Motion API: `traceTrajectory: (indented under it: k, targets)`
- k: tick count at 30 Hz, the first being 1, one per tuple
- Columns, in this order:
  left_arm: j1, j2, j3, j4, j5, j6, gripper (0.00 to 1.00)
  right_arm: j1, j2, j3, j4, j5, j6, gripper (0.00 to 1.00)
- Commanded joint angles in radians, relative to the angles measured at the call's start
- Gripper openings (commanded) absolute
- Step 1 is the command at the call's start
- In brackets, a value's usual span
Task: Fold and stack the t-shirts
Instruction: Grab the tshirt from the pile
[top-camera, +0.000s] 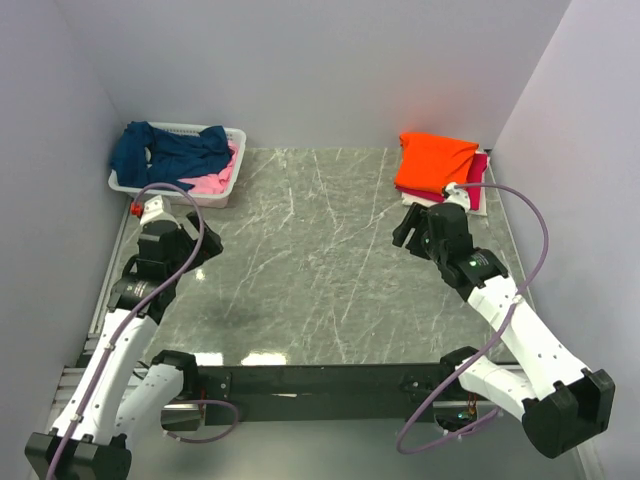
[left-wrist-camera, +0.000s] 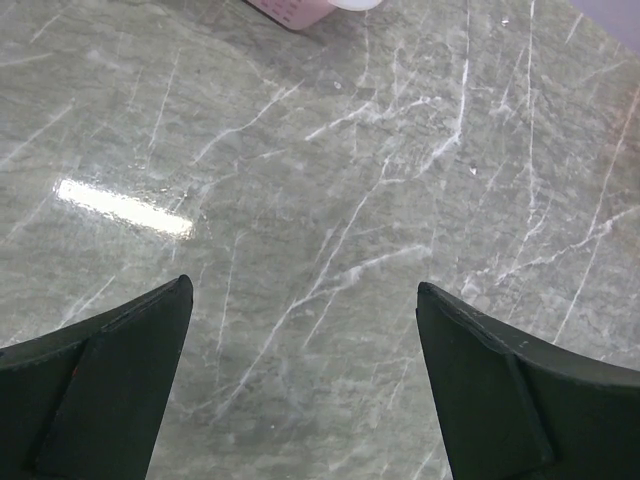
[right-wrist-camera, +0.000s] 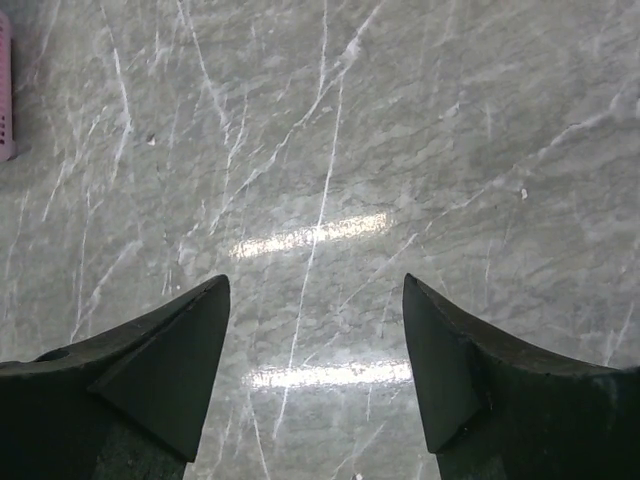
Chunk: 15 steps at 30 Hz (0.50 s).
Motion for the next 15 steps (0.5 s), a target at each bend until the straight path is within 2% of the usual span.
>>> traceTrajectory:
  k: [1,10,13,15]
  targets:
    - [-0.003,0.042,0.058,0.048,-0.04,0.018,0.99,0.007,-0.031,-0.003,-0.012,0.056,-0.006,0.76]
    - [-0.003,0.296,0.216,0.173,-0.018,0.103,0.99,0.007,0.008,0.02,-0.018,0.069,0.031,0.76]
    - [0.004,0.413,0.318,0.22,-0.041,0.123,0.99,0.008,0.05,0.046,0.001,0.07,0.047,0.76]
    - [0.018,0.529,0.438,0.209,-0.051,0.134,0.99,0.008,0.093,0.067,0.017,0.066,0.056,0.76]
